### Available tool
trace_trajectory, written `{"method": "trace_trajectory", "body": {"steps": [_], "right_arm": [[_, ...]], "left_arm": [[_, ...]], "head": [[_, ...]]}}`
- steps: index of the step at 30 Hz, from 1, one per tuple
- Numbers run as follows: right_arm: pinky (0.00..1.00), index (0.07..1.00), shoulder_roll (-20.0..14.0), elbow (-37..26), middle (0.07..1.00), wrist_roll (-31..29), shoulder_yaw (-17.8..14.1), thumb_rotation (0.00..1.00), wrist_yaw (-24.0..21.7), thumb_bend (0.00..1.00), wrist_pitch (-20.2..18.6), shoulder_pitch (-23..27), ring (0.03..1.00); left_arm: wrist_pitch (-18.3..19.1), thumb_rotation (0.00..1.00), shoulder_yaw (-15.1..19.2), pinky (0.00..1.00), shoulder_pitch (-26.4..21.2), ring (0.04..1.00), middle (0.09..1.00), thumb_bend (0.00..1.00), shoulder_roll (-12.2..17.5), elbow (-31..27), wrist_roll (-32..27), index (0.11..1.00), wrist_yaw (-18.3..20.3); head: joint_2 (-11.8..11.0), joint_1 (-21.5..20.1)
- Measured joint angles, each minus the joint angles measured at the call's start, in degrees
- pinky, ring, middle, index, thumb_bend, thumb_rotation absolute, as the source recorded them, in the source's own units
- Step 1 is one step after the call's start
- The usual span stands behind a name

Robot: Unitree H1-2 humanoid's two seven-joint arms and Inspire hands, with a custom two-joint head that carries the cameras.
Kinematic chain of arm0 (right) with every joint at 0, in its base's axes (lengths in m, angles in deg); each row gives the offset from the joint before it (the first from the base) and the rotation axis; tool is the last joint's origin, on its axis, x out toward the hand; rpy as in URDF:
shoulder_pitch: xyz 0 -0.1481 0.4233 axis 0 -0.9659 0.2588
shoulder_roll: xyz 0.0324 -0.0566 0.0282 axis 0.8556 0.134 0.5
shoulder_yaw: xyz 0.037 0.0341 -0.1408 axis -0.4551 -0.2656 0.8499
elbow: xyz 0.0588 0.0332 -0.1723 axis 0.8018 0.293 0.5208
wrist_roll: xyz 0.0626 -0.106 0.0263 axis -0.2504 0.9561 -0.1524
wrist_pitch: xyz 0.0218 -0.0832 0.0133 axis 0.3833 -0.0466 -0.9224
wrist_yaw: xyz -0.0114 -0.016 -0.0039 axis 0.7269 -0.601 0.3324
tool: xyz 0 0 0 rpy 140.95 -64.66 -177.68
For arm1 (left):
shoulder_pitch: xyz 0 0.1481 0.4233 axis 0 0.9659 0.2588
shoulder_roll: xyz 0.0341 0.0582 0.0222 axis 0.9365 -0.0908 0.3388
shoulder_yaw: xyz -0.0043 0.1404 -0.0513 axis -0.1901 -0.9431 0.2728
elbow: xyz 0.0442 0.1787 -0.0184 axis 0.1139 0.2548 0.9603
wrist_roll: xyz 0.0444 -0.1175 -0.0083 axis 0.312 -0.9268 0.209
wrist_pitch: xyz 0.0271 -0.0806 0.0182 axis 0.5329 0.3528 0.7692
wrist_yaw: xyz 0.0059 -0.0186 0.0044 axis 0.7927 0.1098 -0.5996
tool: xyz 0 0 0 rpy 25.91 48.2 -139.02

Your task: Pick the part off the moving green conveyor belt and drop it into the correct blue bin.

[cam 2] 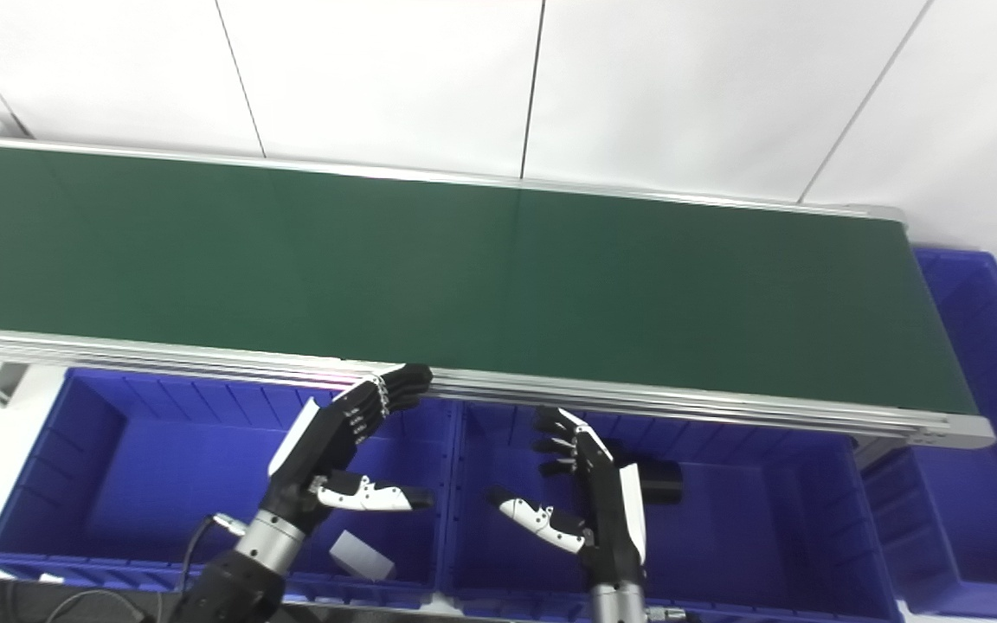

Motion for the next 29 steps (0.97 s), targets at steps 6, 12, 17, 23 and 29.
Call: {"method": "trace_trajectory", "body": {"steps": [6,12,17,23,29], "right_arm": [[0.58,0.839,-0.93,0.06,0.807,-1.26,0.41,0.08,0.05,0.6,0.01,0.02,0.711],[0.6,0.86,-2.11,0.05,0.834,-4.01,0.82,0.07,-2.13,0.62,0.01,0.03,0.735],[0.6,0.86,-2.13,0.05,0.832,-5.21,1.07,0.13,-3.66,0.65,0.01,0.04,0.737],[0.62,0.858,-2.06,0.05,0.855,-2.09,0.59,0.14,-2.61,0.65,0.01,0.02,0.792],[0.64,0.845,-1.71,0.06,0.831,-0.93,-0.66,0.16,-0.97,0.66,0.01,-0.14,0.784]], "left_arm": [[-0.02,0.0,-0.64,0.84,-0.19,0.829,0.83,0.71,-0.07,2.97,1.22,0.793,-5.31],[-0.02,0.0,-2.05,0.83,-0.44,0.813,0.818,0.72,0.11,3.91,2.09,0.78,-8.32],[-0.02,0.0,-2.03,0.78,-0.42,0.771,0.783,0.74,0.1,3.89,0.6,0.752,-8.4],[-0.03,0.0,-0.94,0.77,0.06,0.758,0.775,0.75,-0.1,3.87,-0.43,0.751,-10.0],[-0.02,0.0,-0.41,0.76,0.25,0.738,0.763,0.75,-0.16,3.96,-3.1,0.741,-9.09]], "head": [[0.08,0.52],[0.26,0.0],[0.52,0.69],[0.43,-1.06],[-0.09,2.18]]}}
